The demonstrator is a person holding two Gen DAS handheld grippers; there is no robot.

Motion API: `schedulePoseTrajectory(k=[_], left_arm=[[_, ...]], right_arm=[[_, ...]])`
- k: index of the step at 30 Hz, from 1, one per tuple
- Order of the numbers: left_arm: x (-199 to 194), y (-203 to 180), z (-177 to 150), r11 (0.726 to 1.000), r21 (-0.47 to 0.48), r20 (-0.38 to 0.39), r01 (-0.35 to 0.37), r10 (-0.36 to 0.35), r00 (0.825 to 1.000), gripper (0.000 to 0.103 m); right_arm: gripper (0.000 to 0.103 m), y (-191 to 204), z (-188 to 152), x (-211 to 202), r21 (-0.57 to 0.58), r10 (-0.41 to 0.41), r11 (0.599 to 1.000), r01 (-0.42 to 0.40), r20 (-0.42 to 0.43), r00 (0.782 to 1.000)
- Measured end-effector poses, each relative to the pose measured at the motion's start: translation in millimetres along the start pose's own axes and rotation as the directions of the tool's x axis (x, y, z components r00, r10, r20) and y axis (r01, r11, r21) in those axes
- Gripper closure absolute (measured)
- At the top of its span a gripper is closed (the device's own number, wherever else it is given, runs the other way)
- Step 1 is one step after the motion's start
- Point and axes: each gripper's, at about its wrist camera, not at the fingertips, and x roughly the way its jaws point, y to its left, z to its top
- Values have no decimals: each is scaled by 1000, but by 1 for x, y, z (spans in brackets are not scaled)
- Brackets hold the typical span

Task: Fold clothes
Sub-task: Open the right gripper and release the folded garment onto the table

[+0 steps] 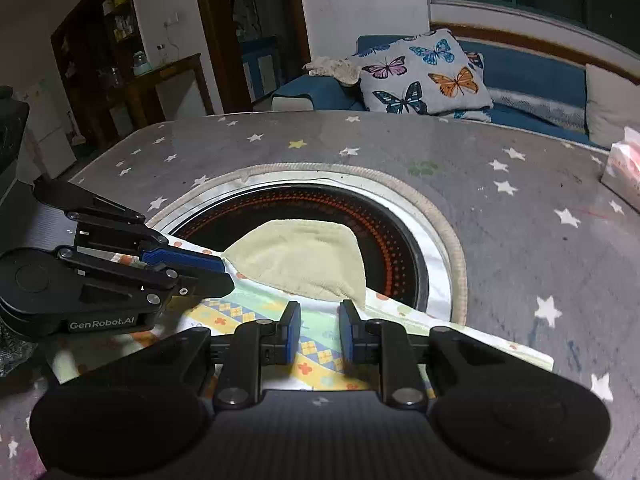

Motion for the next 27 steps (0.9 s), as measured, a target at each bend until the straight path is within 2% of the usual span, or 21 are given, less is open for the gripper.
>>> schedulePoseTrajectory(k=[4,15,19,27], left_arm=[[-11,-2,-3,1000,3,24,-10,9,1000,91],[-69,-27,-38,998,58,107,-14,8,994,90],[-81,-38,-57,997,71,132,-36,26,991,89],[-83,-44,-85,996,36,139,-78,72,988,89]], right_arm=[[83,8,-1,-12,-39,-7,999,7,10,1000],[81,57,-27,-47,-152,67,986,-64,10,998],[81,79,-43,-54,-227,53,973,-44,32,998],[80,100,-67,-55,-273,31,962,-14,60,998]])
